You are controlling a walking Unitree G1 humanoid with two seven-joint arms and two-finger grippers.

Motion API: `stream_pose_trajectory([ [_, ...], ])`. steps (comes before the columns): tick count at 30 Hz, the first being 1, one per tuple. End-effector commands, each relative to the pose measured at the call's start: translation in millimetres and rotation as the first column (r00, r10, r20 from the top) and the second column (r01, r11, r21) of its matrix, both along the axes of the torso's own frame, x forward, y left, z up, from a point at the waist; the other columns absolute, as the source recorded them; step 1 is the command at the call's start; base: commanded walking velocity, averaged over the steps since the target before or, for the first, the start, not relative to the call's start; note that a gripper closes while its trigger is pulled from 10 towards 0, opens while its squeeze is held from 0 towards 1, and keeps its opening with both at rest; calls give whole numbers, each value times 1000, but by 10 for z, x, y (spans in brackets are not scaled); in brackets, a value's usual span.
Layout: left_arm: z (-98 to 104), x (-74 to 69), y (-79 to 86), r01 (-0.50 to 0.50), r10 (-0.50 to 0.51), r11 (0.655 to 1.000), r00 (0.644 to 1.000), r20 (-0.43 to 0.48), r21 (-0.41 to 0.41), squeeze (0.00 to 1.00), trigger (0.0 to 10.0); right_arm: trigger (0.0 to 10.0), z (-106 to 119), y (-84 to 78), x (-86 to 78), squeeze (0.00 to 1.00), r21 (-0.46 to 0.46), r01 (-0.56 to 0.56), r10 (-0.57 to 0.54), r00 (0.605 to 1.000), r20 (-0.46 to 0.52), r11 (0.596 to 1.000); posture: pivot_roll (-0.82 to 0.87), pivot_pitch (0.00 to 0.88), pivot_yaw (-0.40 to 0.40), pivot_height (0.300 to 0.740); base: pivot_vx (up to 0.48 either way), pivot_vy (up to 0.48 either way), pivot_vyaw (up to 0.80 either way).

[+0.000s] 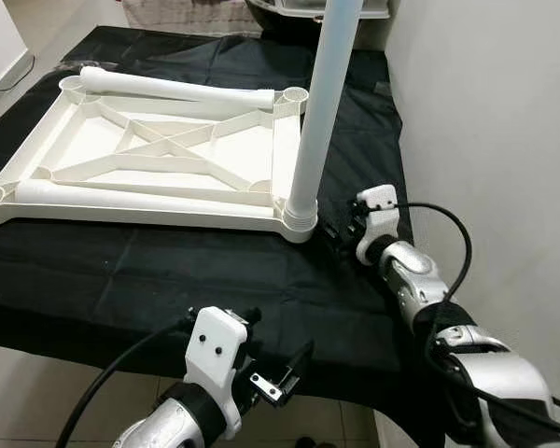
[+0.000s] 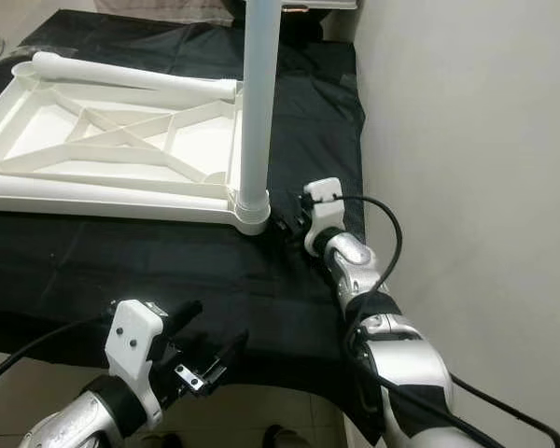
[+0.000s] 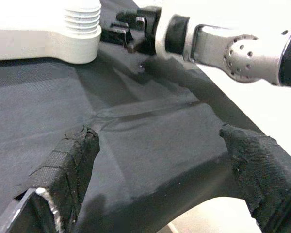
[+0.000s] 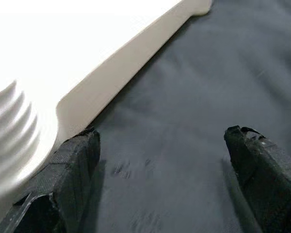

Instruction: Building children table

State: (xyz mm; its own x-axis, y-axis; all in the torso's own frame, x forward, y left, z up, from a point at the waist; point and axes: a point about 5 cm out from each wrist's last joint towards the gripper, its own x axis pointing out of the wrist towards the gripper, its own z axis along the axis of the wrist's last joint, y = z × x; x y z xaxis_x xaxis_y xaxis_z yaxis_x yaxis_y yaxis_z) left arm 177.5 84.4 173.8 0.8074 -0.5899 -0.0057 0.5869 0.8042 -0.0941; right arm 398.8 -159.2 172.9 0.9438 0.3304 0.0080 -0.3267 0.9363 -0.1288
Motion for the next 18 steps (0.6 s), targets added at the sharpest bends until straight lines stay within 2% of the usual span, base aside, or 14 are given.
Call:
stream_pose_trajectory([
  [1, -47, -10, 6, 2, -1, 1000, 1000, -27, 11, 0, 10000, 10000, -12, 3, 10, 0, -56, 43, -43, 999, 6, 998, 265, 254, -73, 740, 0, 0, 0],
  [5, -45, -5, 1, 3, -2, 1000, 1000, -25, 11, 0, 10000, 10000, 39, 41, 29, 0, -55, 41, -40, 999, 21, 998, 265, 255, -76, 740, 0, 0, 0],
  [8, -42, -1, -3, 2, -2, 1000, 1000, -25, 11, 0, 10000, 10000, 37, 182, 7, 0, -1, -98, 98, 995, 7, 995, 263, 256, -79, 740, 0, 0, 0],
  [9, -42, -1, -3, 2, -2, 1000, 1000, -25, 11, 0, 10000, 10000, 37, 182, 7, 0, -1, -98, 98, 995, 7, 995, 263, 256, -79, 740, 0, 0, 0],
  [10, -41, -1, -4, 2, -2, 1000, 1000, -24, 11, 0, 10000, 10000, 10, 254, -19, 0, 14, -180, 180, 984, -6, 984, 263, 256, -78, 740, 0, 0, 0],
  [11, -41, -1, -4, 2, -2, 1000, 1000, -24, 11, 0, 10000, 10000, 10, 254, -19, 0, 14, -180, 180, 984, -6, 984, 263, 256, -78, 740, 0, 0, 0],
  [12, -41, 0, -4, 1, -1, 1000, 1000, -24, 11, 0, 10000, 10000, -22, 317, -49, 0, 21, -255, 255, 967, -18, 967, 260, 256, -81, 740, 0, 0, 0],
  [13, -41, 0, -4, 1, -1, 1000, 1000, -24, 11, 0, 10000, 10000, -22, 317, -49, 0, 21, -255, 255, 967, -18, 967, 260, 256, -81, 740, 0, 0, 0],
  [14, -42, 3, -4, 1, -1, 1000, 1000, -23, 11, 0, 10000, 10000, -56, 382, -85, 0, 25, -333, 334, 942, -30, 942, 260, 257, -81, 740, 0, 0, 0],
  [15, -42, 3, -4, 1, -1, 1000, 1000, -23, 11, 0, 10000, 10000, -56, 382, -85, 0, 25, -333, 334, 942, -30, 942, 260, 257, -81, 740, 0, 0, 0],
  [16, -42, 5, -3, 1, -1, 1000, 1000, -22, 12, 0, 10000, 10000, -78, 435, -115, 0, 21, -394, 394, 918, -38, 919, 260, 257, -81, 740, 0, 0, 0],
  [17, -42, 5, -3, 1, -1, 1000, 1000, -22, 12, 0, 10000, 10000, -78, 435, -115, 0, 21, -394, 394, 918, -38, 919, 260, 257, -81, 740, 0, 0, 0],
  [18, -43, 10, -1, 1, -1, 1000, 1000, -20, 13, 0, 10000, 10000, -80, 485, -140, 0, 8, -448, 448, 893, -38, 894, 259, 254, -80, 740, 0, 0, 0],
])
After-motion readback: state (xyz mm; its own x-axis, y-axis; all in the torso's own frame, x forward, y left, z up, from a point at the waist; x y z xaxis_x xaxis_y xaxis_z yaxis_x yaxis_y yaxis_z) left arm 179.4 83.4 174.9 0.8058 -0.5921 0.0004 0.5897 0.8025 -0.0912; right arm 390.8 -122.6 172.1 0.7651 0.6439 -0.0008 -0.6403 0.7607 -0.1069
